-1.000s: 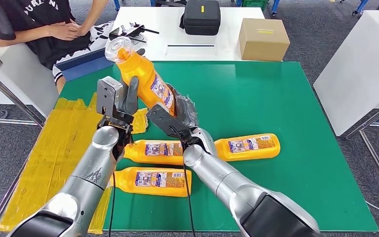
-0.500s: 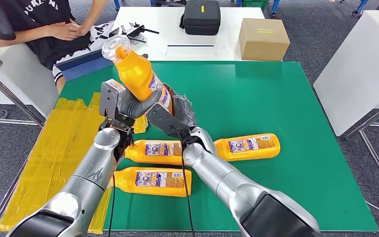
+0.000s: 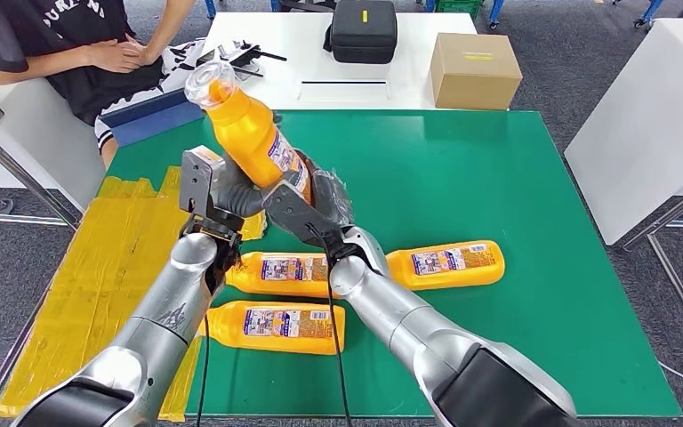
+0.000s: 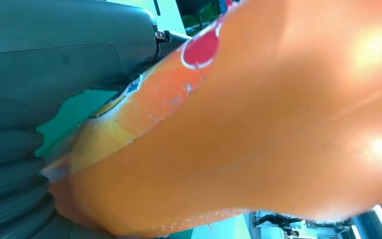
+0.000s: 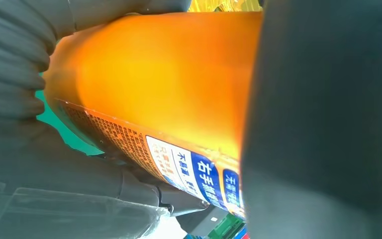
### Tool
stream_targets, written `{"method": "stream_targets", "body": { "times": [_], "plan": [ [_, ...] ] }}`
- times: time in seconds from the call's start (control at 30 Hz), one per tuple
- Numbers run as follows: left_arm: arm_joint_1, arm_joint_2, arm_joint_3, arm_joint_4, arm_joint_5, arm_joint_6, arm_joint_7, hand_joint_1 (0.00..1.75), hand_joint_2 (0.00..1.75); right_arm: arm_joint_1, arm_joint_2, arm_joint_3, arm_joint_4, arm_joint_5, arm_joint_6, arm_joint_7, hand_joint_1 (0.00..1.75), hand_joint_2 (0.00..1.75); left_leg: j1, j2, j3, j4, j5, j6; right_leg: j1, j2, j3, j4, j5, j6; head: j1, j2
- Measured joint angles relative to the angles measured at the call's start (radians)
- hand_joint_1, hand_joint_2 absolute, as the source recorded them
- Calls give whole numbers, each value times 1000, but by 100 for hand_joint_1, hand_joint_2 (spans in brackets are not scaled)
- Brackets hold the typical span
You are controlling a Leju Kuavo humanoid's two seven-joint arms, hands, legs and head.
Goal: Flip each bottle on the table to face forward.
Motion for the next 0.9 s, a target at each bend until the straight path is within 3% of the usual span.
{"method": "stream_targets", "body": {
  "times": [0.17, 0.83, 0.87, 0.9],
  "plan": [
    [2, -2, 12, 0, 23, 10, -7, 175, 175, -4, 0, 15, 0, -4, 0, 7, 175, 175, 0, 0, 0, 0, 0, 0, 0, 0, 0, 0, 0, 0, 0, 0],
    [22, -6, 36, -2, 77, 33, -15, 175, 175, -8, 1, 56, 25, -20, -5, -1, 175, 175, 0, 0, 0, 0, 0, 0, 0, 0, 0, 0, 0, 0, 0, 0],
    [23, -6, 36, -2, 79, 34, -15, 175, 175, -8, 1, 56, 27, -20, -5, -4, 155, 175, 0, 0, 0, 0, 0, 0, 0, 0, 0, 0, 0, 0, 0, 0],
    [23, -6, 37, -2, 80, 34, -15, 175, 175, -8, 1, 56, 29, -20, -6, -7, 112, 175, 0, 0, 0, 0, 0, 0, 0, 0, 0, 0, 0, 0, 0, 0]
  ]
}}
